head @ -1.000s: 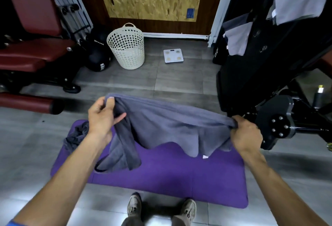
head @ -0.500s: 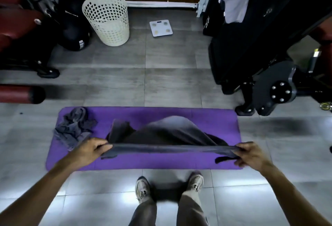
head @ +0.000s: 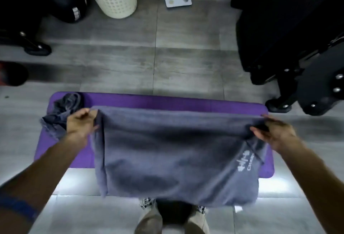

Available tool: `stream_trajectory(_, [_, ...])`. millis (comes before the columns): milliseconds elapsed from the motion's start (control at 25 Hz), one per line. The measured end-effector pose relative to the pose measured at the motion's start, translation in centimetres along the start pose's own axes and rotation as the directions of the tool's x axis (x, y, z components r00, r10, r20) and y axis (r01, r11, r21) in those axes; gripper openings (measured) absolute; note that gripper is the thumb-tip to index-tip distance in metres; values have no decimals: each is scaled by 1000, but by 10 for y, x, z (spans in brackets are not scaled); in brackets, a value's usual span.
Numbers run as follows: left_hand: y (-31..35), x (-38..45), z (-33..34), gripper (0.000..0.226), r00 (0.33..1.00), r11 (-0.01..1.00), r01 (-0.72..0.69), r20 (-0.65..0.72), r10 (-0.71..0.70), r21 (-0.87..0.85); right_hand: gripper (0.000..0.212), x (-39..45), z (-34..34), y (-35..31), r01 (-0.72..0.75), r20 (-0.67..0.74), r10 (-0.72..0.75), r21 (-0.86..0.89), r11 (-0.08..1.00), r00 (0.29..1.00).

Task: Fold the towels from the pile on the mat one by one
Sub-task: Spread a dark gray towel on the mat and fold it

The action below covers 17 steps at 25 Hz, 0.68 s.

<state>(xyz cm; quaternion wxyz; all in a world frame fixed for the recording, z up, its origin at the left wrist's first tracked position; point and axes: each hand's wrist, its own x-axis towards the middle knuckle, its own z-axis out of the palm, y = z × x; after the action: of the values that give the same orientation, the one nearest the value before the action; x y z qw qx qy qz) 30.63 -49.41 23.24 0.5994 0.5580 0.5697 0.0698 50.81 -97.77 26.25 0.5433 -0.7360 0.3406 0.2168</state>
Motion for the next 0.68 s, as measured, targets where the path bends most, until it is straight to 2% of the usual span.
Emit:
stream_trajectory(40, [2, 22, 13, 25, 990, 985, -138, -23, 141, 106, 23, 29, 10, -3, 35, -11, -35, 45, 998, 999])
stream_trajectory(80, [3, 45, 25, 21, 958, 927, -266, -33, 284, 264, 26, 60, 18, -7, 92, -33, -91, 49, 995, 995])
stream_trajectory(120, [7, 65, 36, 16, 904, 819, -387, 0, 428, 423, 26, 93, 23, -11, 180, -65, -178, 18, 984, 982])
stream_trajectory(200, [11, 97, 51, 31, 748, 480, -560, 163, 644, 675, 23, 145, 29, -16, 358, -163, -390, -193, 913, 906])
stream_trajectory(240, [13, 107, 59, 35, 662, 311, -606, 247, 708, 732, 24, 171, 27, -10, 411, -185, -472, -292, 864, 862])
stream_trajectory(280, [9, 120, 66, 34, 601, 192, -616, 299, 742, 764, 30, 200, 24, 2, 447, -173, -527, -351, 822, 832])
stream_trajectory(320, [4, 131, 72, 27, 566, 125, -617, 329, 756, 777, 37, 206, 28, 10, 455, -162, -552, -405, 793, 818])
stream_trajectory(400, [-29, 154, 83, 13, 581, 113, -610, 345, 737, 784, 45, 225, 39, 40, 484, -94, -612, -522, 702, 786])
stream_trajectory(440, [-58, 174, 91, 15, 576, 104, -627, 370, 729, 772, 44, 241, 47, 64, 523, -50, -658, -564, 640, 751])
stream_trajectory(560, [-168, 241, 127, 17, 544, 62, -694, 465, 698, 717, 46, 310, 70, 162, 624, 97, -792, -675, 393, 603])
stream_trajectory(600, [-208, 263, 137, 15, 541, 45, -694, 478, 692, 719, 50, 338, 77, 198, 627, 131, -826, -718, 302, 549])
stream_trajectory(680, [-286, 308, 145, 15, 548, -14, -683, 525, 651, 731, 49, 394, 87, 265, 560, 216, -837, -819, 125, 502])
